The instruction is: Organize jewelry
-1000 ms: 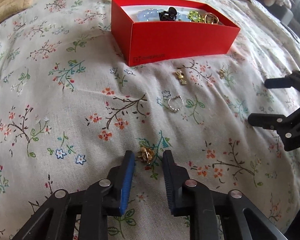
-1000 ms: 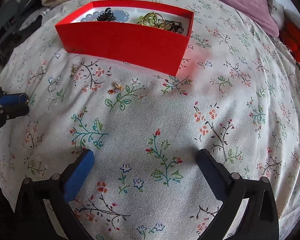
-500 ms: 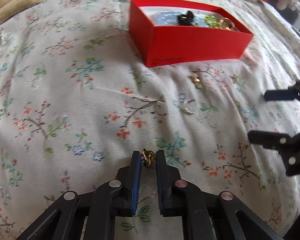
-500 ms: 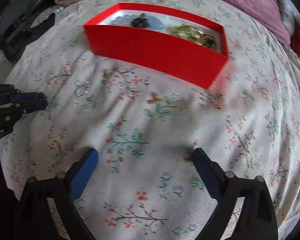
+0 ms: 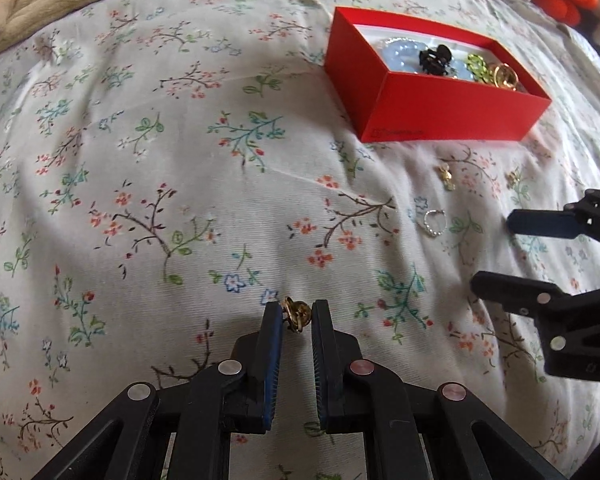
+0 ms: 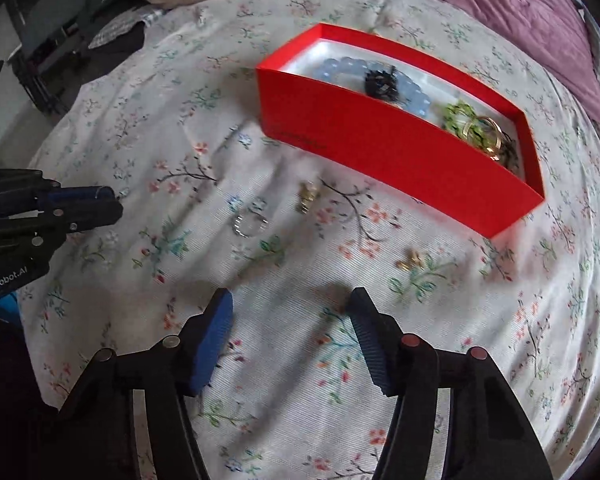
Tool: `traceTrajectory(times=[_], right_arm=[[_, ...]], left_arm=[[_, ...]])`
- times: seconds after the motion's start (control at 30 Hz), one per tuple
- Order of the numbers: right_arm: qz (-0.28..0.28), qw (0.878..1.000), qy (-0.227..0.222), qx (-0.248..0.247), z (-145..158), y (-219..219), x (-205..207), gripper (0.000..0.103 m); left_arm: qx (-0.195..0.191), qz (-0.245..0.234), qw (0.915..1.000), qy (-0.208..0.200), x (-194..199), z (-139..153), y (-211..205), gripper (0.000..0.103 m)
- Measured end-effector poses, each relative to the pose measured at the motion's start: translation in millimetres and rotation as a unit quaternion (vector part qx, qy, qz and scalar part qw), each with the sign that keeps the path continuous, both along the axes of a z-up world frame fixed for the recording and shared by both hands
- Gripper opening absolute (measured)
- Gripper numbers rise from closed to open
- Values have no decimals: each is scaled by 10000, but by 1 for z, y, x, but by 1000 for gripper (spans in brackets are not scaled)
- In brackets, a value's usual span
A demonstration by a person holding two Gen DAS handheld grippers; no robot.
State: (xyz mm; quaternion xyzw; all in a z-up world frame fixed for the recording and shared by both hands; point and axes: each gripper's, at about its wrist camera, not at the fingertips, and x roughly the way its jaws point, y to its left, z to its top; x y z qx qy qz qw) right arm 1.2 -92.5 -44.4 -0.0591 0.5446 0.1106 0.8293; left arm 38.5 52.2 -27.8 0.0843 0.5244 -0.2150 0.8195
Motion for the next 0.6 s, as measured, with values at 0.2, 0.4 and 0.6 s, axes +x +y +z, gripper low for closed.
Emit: traceTrajectory(times=[0.2,0.4,0.6], right_arm=[[239,9997,-43,101,-3,24,12,55],[207,9997,-75,135,-6,27,21,47],[164,9997,-92,144,-7,28,28,40]], left_arm=[[20,9,10000,45,1,-1,0,9],[-23,9,10000,59,2,0,-2,9],[-25,51,9999,83,5,-1,-2,9]])
